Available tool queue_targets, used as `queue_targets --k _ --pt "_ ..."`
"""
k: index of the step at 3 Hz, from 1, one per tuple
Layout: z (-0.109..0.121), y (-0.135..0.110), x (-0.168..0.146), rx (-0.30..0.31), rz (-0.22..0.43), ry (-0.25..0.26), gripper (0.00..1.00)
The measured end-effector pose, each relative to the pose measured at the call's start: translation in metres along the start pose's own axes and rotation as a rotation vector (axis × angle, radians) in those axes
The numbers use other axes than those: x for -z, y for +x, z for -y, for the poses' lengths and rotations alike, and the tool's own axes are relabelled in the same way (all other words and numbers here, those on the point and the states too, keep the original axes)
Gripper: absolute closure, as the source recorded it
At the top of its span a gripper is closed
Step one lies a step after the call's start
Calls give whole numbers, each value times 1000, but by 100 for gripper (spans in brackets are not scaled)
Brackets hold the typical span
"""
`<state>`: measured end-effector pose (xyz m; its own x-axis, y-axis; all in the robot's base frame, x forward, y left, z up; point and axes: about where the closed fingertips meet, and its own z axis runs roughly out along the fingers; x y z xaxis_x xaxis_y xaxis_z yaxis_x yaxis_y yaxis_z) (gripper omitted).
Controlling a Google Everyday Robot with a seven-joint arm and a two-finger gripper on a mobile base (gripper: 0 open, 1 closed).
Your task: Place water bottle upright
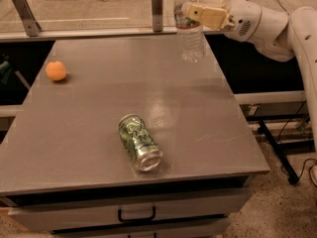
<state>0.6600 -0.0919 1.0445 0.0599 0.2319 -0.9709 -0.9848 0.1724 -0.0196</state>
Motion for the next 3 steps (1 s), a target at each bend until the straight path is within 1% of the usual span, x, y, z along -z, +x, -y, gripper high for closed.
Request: queue_targets --k 1,2,3 --pt "-7 4 -6 8 49 -11 100" --pt "-10 11 4 73 81 -20 100" --pt "-10 18 20 116 78 -24 100"
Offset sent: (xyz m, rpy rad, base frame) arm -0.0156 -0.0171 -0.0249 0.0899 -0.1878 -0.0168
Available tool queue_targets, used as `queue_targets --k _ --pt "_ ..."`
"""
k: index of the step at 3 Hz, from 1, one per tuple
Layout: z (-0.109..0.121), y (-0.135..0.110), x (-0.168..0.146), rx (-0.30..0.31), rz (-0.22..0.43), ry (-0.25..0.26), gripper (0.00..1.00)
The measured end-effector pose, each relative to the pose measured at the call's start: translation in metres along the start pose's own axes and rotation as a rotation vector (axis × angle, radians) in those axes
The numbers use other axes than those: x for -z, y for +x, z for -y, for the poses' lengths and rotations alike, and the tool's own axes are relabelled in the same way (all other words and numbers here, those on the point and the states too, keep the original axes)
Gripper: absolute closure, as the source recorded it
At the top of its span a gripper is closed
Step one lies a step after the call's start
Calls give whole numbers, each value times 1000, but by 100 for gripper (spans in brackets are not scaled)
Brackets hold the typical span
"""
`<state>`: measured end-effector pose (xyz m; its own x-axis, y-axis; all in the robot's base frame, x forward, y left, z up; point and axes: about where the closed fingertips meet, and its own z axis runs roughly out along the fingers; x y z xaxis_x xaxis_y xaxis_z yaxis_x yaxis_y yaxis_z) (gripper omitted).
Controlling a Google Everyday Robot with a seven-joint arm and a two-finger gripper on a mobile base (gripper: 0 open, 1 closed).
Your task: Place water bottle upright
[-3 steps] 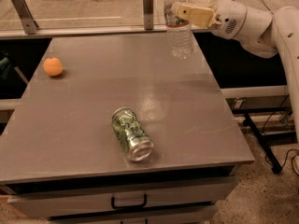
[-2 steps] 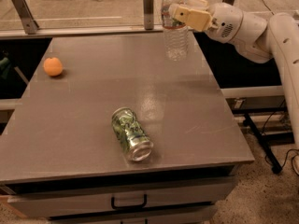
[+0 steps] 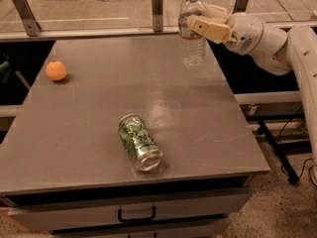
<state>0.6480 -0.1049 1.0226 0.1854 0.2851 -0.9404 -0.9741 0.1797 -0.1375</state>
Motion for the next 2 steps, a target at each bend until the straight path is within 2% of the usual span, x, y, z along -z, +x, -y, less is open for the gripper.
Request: queue_targets --k 1,2 --pt "0 13 16 -16 -18 5 100" --pt "-3 28 24 -49 -3 14 100"
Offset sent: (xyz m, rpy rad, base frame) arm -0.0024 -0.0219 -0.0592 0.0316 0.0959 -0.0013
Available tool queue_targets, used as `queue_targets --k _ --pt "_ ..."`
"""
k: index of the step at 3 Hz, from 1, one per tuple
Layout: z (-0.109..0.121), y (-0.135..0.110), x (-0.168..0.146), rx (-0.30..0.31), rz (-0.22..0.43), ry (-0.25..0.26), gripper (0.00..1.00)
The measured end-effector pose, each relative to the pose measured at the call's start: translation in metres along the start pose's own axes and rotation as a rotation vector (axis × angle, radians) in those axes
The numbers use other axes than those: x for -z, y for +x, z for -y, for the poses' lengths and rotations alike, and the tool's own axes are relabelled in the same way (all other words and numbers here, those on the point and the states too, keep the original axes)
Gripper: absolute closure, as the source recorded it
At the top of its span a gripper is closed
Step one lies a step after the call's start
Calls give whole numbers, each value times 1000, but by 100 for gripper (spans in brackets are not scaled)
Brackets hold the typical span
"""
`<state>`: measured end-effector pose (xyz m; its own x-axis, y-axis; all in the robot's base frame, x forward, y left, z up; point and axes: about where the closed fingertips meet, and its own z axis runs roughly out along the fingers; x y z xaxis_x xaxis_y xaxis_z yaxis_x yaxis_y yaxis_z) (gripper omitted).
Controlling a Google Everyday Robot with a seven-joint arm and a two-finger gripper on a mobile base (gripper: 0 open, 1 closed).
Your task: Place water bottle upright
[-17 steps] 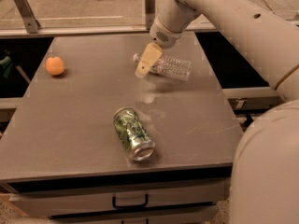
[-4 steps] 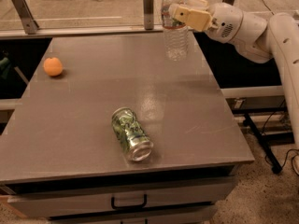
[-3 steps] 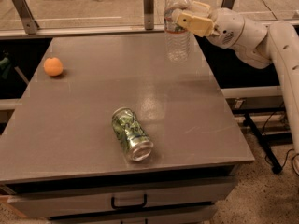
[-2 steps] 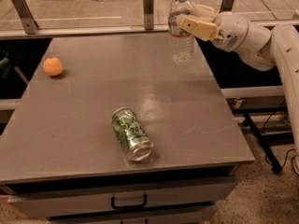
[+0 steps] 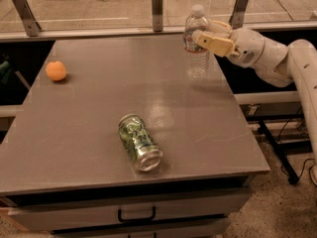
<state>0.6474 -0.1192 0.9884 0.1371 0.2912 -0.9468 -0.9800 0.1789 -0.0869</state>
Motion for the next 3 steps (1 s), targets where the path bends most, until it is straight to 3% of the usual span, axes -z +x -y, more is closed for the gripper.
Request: queue_targets --k 1,3 --pt "-2 9 3 -15 20 -20 82" --pt "-4 20 18 -26 42 -18 35"
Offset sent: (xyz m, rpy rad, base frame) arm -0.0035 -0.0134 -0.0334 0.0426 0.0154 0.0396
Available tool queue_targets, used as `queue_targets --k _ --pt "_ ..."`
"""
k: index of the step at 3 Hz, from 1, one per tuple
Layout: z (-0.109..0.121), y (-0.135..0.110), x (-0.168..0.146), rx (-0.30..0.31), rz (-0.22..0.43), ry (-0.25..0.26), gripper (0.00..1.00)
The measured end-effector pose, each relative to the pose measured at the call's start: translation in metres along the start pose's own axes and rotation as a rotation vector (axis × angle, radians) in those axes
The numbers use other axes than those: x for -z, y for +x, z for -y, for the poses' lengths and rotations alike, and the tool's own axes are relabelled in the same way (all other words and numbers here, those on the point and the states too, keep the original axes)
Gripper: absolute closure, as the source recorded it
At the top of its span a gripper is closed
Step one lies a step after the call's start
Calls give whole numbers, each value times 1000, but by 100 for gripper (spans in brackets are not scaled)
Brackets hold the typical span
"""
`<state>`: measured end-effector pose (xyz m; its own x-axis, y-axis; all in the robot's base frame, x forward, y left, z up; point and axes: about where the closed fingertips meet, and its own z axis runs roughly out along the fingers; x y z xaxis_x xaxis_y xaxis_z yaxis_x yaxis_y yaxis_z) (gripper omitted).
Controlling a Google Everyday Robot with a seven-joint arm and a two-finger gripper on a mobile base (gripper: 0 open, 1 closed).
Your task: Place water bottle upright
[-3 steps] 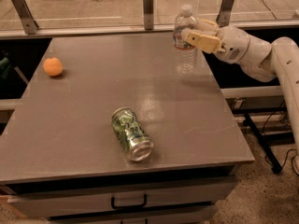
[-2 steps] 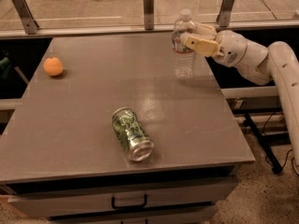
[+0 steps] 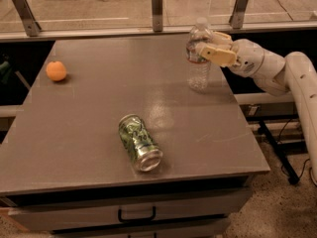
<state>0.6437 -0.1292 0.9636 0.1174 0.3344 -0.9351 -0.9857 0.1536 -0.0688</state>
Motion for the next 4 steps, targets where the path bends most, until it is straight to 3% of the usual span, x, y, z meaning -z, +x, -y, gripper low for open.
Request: queue_targets --k 1,2,4 --pt "-2 6 8 -8 10 16 12" --pt "-4 9 15 -12 10 32 0" --pt "-1 7 21 -1 3 47 0"
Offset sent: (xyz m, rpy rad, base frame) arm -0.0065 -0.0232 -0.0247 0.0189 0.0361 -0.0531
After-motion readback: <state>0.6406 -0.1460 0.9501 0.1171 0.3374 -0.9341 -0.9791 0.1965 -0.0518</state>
